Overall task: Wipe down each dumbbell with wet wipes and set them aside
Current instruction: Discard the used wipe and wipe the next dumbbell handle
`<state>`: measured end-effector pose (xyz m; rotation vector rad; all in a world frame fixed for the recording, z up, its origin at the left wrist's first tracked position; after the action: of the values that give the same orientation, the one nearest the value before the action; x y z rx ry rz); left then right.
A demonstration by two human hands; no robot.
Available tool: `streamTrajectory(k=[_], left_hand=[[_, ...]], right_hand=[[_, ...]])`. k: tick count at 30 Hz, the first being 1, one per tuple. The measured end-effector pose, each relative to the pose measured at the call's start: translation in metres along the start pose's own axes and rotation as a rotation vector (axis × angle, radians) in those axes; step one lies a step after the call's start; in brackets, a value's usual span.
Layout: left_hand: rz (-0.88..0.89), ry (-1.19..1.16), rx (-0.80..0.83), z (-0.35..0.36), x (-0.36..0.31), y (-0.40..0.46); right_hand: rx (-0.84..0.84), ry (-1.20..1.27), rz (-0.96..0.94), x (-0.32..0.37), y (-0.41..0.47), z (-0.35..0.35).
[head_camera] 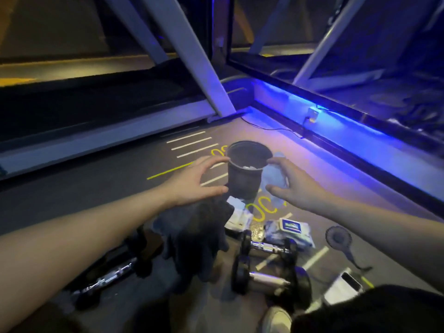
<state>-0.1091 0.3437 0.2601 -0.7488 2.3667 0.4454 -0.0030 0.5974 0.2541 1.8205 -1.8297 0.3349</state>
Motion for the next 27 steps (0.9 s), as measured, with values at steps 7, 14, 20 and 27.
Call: streamTrajectory(k=[7,14,20,27], left_hand=[[-0.038,-0.033,0.104,0.082,-0.003,0.013],[-0.169,-0.117,0.174,0.171,0.018,0.014],[-0.299,-0.107,0.284,0.241,0.055,-0.008],[-0.447,-0.102,0.318,0.298,0.093,-0.021]], right_hand=[[0.018,0.091,0.148,-0.064,-0.046,0.011],[0.054,0.188,0.264,-0.107,-0.089,0.066],[0.109,0.325,0.385,-0.144,-0.139,0.125],[0.145,0.362,0.479,-0.191,-0.183,0.169]])
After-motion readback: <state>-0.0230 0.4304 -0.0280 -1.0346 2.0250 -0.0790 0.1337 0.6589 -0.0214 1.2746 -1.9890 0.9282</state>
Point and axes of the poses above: each hand's wrist, its own y-axis towards the middle knuckle, its own z-axis out of the palm, x = y × z, the point moved 3 cm from there along y, towards the middle knuckle, and after that the axes turned 2 degrees about -z, right-handed, at the moved point
